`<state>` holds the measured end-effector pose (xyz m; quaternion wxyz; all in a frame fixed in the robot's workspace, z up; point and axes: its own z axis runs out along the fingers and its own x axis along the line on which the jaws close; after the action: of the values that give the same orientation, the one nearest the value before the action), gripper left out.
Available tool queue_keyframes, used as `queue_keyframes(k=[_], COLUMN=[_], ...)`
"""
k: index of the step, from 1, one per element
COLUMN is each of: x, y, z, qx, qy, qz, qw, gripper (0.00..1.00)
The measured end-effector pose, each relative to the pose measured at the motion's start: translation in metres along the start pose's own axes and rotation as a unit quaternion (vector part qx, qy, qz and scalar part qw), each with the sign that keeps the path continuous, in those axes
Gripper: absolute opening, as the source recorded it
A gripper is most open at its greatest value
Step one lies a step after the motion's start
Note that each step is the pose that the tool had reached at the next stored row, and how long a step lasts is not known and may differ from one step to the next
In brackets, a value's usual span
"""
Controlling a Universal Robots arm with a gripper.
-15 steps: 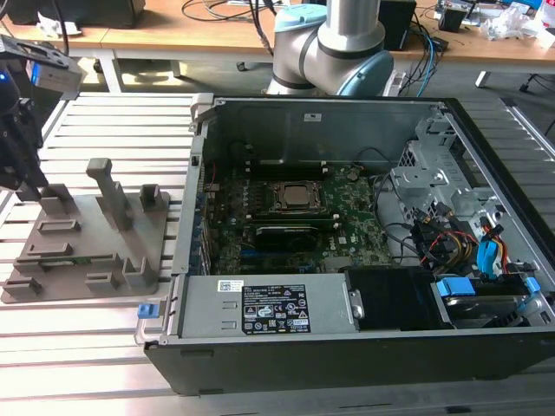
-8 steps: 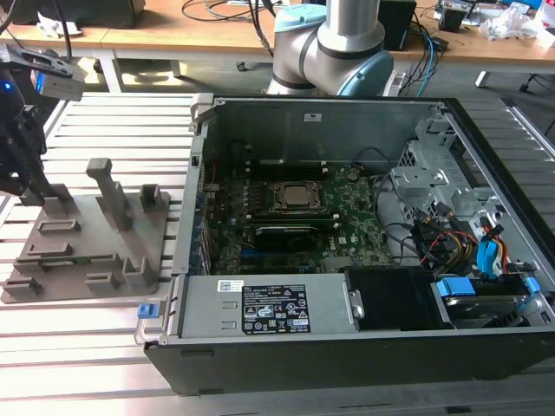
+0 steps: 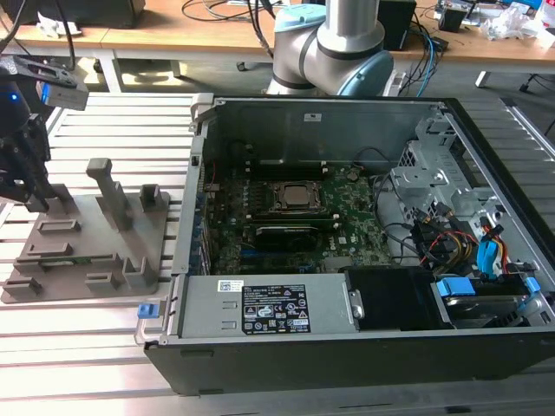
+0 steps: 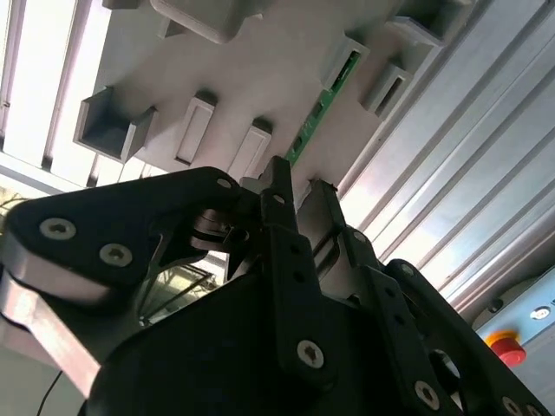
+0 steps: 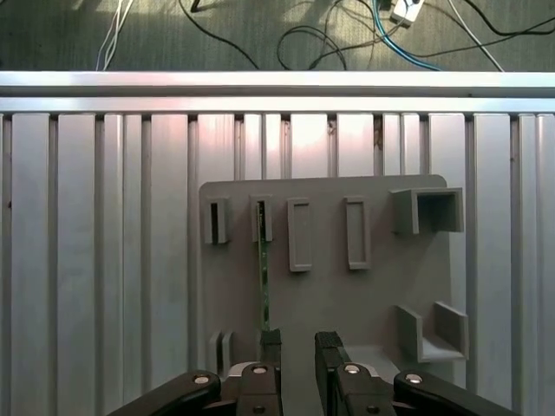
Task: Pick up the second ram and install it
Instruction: 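Pick up the second ram and move it above second insertion slot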
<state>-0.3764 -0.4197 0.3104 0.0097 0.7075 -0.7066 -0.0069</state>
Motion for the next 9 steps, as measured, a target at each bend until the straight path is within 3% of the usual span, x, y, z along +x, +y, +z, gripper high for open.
queue_keyframes(k=[6,9], x=[0.0001,0.0036], y=[-0.0001,-0.0002], z=[0.0098,0.0143], qx=[0.0000,0.0000], qy=[0.0000,0.0000], qz=[0.000,0.000], qw=[1.0000,1.0000], gripper=[0.30,0.30])
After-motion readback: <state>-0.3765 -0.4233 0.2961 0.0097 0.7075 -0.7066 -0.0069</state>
